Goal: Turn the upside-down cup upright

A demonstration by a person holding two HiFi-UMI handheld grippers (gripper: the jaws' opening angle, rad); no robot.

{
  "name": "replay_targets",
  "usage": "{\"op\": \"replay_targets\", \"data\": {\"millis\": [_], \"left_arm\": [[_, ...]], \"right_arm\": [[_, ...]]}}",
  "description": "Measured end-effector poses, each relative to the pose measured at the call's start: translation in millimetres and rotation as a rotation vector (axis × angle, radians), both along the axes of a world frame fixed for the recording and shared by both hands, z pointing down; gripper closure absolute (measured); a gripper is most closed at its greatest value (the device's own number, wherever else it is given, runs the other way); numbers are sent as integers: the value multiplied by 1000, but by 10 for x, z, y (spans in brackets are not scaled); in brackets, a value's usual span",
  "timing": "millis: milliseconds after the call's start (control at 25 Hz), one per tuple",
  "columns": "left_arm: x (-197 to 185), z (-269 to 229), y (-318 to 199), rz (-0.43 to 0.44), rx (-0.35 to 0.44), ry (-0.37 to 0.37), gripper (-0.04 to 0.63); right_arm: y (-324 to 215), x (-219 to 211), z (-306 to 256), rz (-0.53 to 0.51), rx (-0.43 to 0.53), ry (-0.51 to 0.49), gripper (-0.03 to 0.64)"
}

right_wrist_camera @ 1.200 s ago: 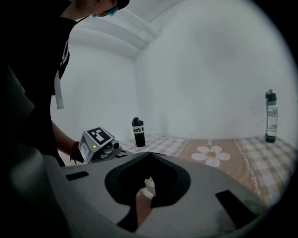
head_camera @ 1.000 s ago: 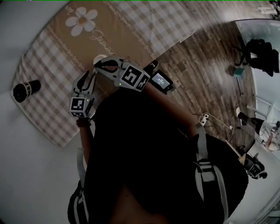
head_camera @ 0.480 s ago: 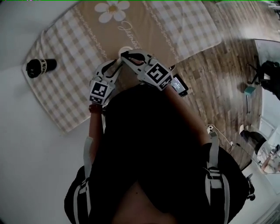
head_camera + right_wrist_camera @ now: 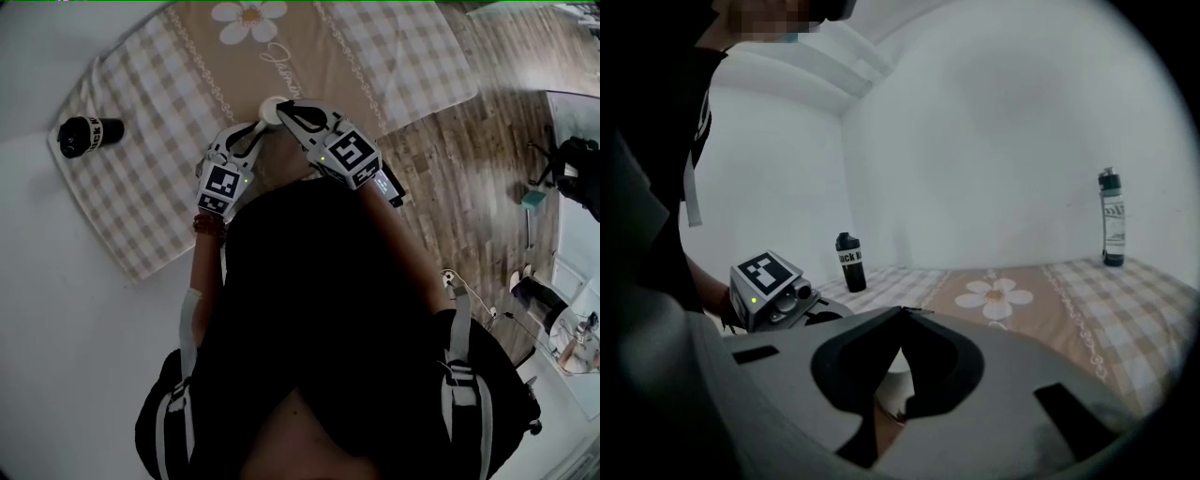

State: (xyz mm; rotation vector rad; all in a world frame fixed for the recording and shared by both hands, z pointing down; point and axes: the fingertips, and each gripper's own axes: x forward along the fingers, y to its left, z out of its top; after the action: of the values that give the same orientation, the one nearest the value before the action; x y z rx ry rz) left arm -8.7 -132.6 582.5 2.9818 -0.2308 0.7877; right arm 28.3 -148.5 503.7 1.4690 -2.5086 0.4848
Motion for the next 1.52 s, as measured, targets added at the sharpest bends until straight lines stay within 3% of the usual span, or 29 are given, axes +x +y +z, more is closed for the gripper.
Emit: {"op": "replay_targets", "data": {"millis": [320,840,1040,1080,1280,1520], "left_arm": [[20,-27,11,-10,-25,16,512],[86,-314,-99,-77,-74,165,515],[92,-394,-111,-96,-107,215,517],[98,-419,-119,-98,-110,225,517],[113,-471,-157,-110,-123,246,518],[64,-416,-95,-109,-135,229,517]], "right_arm": [[84,38,79,14,-10,1,615],[192,133,83,86,51,-8,615],[258,197,254,121,17,22,614],[266,195,303,118,6,22,600],[277,119,590,85,-97,-11,386],[144,-15,792,13,-153,-85,290]]}}
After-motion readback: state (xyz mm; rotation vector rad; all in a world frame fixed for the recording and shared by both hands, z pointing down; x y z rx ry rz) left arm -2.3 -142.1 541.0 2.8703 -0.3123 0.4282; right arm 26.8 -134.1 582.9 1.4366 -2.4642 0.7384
